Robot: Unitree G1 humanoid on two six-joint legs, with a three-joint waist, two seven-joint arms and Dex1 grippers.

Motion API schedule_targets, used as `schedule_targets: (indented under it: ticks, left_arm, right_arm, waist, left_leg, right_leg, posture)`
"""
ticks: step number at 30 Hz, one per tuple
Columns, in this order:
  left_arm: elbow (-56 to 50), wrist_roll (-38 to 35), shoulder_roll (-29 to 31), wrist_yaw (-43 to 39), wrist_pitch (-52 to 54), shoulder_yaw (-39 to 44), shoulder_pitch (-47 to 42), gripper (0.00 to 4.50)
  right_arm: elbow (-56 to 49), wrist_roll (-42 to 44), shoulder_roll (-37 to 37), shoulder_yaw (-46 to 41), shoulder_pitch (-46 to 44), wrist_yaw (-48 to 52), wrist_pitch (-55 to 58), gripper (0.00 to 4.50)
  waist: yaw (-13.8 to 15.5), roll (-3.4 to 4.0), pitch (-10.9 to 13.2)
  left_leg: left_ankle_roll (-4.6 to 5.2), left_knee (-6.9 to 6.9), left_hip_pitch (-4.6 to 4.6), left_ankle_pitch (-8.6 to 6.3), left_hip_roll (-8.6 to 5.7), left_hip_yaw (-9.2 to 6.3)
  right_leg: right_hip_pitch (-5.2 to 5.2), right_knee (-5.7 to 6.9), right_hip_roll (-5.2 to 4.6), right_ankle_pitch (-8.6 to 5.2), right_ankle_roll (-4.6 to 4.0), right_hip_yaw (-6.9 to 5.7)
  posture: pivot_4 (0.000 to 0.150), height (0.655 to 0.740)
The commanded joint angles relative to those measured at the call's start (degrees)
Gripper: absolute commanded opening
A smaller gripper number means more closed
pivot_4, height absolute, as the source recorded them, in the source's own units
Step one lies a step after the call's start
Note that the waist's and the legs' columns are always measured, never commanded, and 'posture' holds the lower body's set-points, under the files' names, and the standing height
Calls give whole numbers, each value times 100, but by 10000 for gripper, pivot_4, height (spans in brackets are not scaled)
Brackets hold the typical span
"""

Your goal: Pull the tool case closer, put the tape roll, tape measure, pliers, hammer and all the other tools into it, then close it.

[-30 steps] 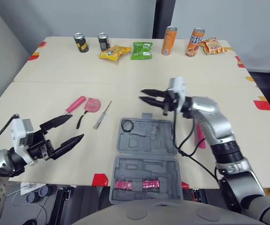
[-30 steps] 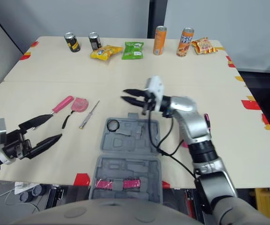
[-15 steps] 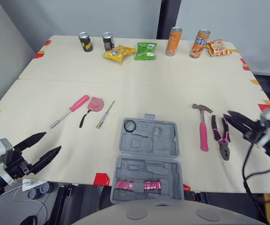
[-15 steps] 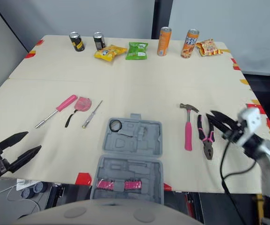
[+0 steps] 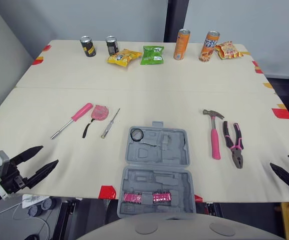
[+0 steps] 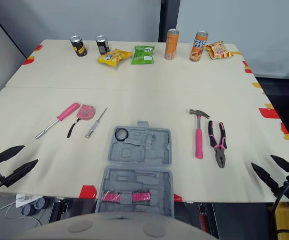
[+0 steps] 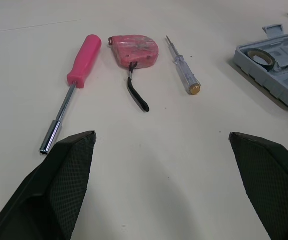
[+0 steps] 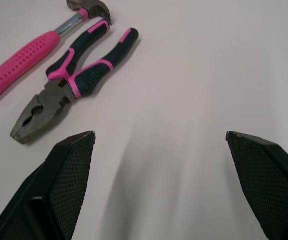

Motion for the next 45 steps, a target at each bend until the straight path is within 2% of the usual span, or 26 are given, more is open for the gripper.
schedule_targets:
  ticks: [1,10,18,26,29,32,36,40,45]
  left_arm:
    - [245,65,139,-106,-143,34,-93,45000]
    - [383,105,206,-148,-170,-34,-327,45000]
    - [-313,72,-69,318,-51,-236,-413,45000]
    - [-927,244,-43,801,181,-413,-353,45000]
    - [-1184,322,-125,1113,395,-552,-384,45000]
    - [-1570,587,-451,2014,739,-885,-596,45000]
    - [-2069,579,-778,2915,1392,-1133,-885,45000]
    - [-2187,759,-903,3595,1908,-1346,-1265,45000]
    - [-2180,1012,-898,3968,2239,-1669,-1652,45000]
  right_arm:
    - [-133,162,16,-194,86,-65,-97,44768]
    - [-780,275,119,-90,71,-400,210,44768]
    - [-1262,467,46,-9,-206,-502,530,44768]
    - [-2020,625,11,298,-558,-439,970,44768]
    - [-2490,825,1,486,-660,-410,1242,44768]
    - [-3277,850,21,917,-922,-461,1327,44768]
    - [-3821,1122,-108,1303,-1176,-269,1655,44768]
    - [-3836,926,-308,1692,-1545,295,1330,44768]
    - [-3329,746,-583,1931,-2100,807,1113,44768]
  waist:
    - [-15,2,-1]
    - [-24,4,-2]
    - [-29,4,-1]
    - [-16,5,-1]
    - [1,6,0]
    - [7,16,0]
    - [58,10,-2]
    - [87,8,-2]
    - [97,7,-3]
  left_leg:
    - [1,1,0,0,0,-1]
    - [4,3,-1,0,19,-8]
    - [4,3,-2,1,20,-11]
    - [3,6,-3,1,18,-12]
    - [3,6,-3,1,18,-12]
    - [3,8,-2,1,18,-11]
    - [0,11,-10,1,11,-17]
    - [-2,16,-21,1,-4,-27]
    - [-2,19,-21,1,-10,-27]
  right_leg:
    - [1,1,0,0,0,-1]
    - [6,-1,-3,0,-2,-11]
    - [8,0,-2,0,-3,-14]
    - [11,-1,1,0,-3,-15]
    - [12,-3,2,0,-2,-15]
    - [13,-3,1,1,0,-13]
    - [13,0,11,1,0,-19]
    - [14,1,15,2,2,-25]
    - [19,3,25,4,5,-23]
  posture:
    - [1500,7400]
    - [1500,7400]
    - [1500,7400]
    - [1500,7400]
    - [1500,7400]
    - [1500,7400]
    - [1500,7400]
    - [1500,7400]
    - [1500,7400]
